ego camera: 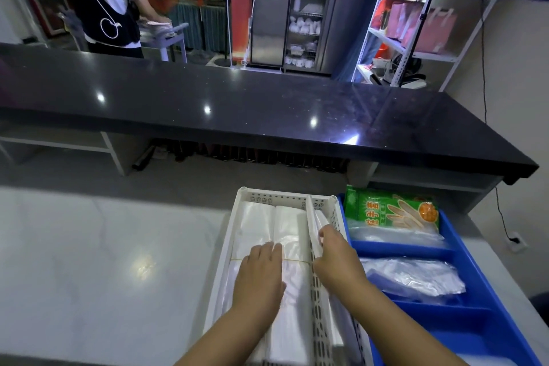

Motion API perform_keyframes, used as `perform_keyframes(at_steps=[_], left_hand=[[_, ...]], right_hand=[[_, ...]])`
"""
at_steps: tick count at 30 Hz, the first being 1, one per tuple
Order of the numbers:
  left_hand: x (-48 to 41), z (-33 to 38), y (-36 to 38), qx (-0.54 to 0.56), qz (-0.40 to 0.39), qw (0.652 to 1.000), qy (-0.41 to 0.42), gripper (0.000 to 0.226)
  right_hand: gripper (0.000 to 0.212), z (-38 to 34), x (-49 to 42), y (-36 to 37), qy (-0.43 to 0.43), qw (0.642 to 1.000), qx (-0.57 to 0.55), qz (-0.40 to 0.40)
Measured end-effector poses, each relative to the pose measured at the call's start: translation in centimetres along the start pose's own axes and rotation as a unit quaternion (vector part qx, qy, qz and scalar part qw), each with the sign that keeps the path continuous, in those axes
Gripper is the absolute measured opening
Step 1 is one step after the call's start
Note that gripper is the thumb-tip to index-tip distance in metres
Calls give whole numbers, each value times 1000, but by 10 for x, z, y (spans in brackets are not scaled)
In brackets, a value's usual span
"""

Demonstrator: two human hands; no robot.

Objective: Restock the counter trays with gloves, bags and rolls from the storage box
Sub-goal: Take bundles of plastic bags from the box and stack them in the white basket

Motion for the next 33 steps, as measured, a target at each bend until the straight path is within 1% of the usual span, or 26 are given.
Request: perform_keyframes(at_steps=[1,3,5,10,13,14,16,17,18,21,23,26,28,30,31,33], left_hand=[[1,0,5,-32,-34,999,24,70],[6,-3,22,-55,-107,991,55,73],[9,-5,33,-83,-148,983,68,74],[4,-8,35,-123,-175,974,72,78],[6,-9,32,-124,-176,974,73,78],[7,-8,31,-120,-174,974,77,78],[7,-8,26,-112,-167,976,84,73],[7,-9,22,-111,-162,977,86,70],[7,-11,17,-113,-155,978,84,66],[10,-13,-4,-124,-93,986,61,49],[17,-8,-16,-124,-48,990,40,37],[32,-1,-25,-119,-14,993,5,34],[46,0,-31,-113,10,993,-24,32],[64,-3,-39,-86,37,993,-70,33],[74,-5,-43,-67,55,991,-98,33],[95,-11,-52,-34,93,983,-154,33]], right_hand=[[23,1,0,1,1,1000,-4,2],[23,1,0,3,1,1000,-9,3],[23,0,0,5,-6,1000,-7,11],[24,-6,-1,10,-25,999,29,12],[23,-10,2,25,-49,995,78,-35],[26,-11,3,31,-55,992,98,-56],[42,-8,3,36,-57,988,122,-80],[47,-6,2,34,-58,988,123,-77],[47,-6,1,30,-63,988,123,-65],[31,-8,-3,14,-111,983,148,-18],[27,-13,-3,12,-163,973,161,-7],[27,-22,4,28,-234,952,196,-25],[24,-23,7,41,-245,939,239,-34],[25,-26,8,46,-254,932,260,-8],[25,-33,10,47,-268,930,252,14],[24,-52,24,53,-321,921,218,39]])
Point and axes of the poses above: each hand's wrist, its own x-axis away from the middle knuckle, its own y-axis out of the palm, z = x × y, the point moved 7 cm from there along -x, towards the middle knuckle, and after that the axes turned 6 degrees about y, right-handed, at the moved point
